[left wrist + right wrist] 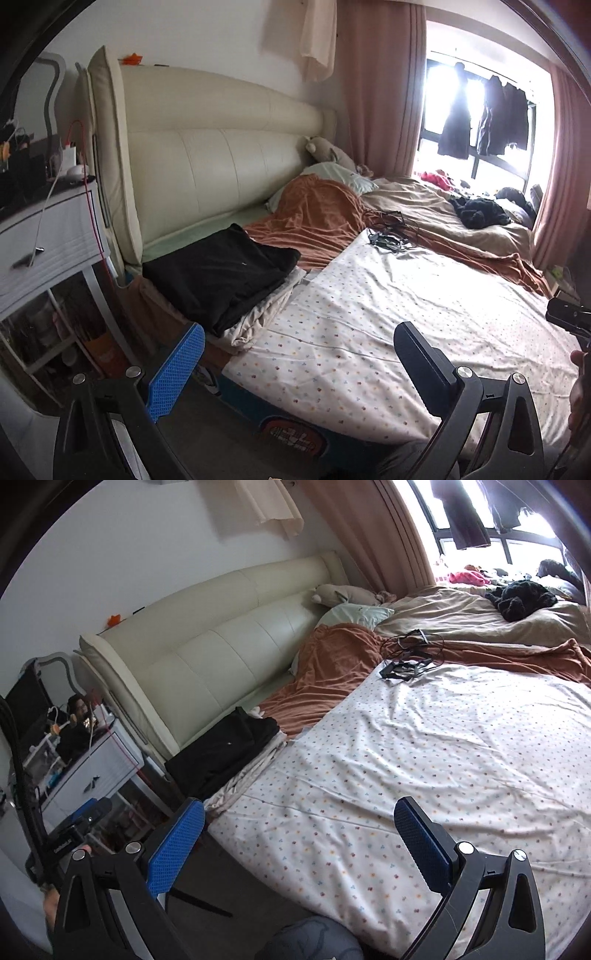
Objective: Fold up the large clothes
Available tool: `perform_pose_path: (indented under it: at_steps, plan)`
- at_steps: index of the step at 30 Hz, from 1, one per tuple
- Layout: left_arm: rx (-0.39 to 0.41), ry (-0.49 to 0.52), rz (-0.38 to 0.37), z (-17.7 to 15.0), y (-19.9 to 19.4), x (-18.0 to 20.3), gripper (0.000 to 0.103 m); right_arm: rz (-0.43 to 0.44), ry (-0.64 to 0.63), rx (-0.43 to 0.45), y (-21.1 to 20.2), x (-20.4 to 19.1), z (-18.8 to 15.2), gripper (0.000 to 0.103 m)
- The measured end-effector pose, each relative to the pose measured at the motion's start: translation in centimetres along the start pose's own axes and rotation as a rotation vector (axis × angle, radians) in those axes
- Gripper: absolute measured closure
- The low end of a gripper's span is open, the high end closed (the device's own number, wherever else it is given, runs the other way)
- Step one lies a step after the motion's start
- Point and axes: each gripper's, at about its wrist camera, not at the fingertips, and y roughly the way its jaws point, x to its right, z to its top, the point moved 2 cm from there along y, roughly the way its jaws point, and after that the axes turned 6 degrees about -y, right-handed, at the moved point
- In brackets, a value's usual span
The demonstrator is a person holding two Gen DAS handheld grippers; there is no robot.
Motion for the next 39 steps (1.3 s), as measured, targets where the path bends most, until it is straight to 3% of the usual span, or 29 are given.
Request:
perform_pose_path:
  at_steps: [17, 28, 39]
  plan:
    - [0.086, 0.101, -0.107, -5.7, -9.2, 3.8, 0.0, -0.169, -0.052, 0.173, -13.2, -1.4, -8.0, 0.0]
    - [0.074, 0.1, -0.15, -10.0, -11.4, 4.1, 0.0, -0.215, -0.04, 0.196, -17.5, -2.5, -13.8, 0.0]
    - [0.076, 0.127, -0.162, -11.9, -12.7, 4.6, 0.0, -0.251, -0.037, 0.163, -18.2, -2.1, -16.7, 0.0]
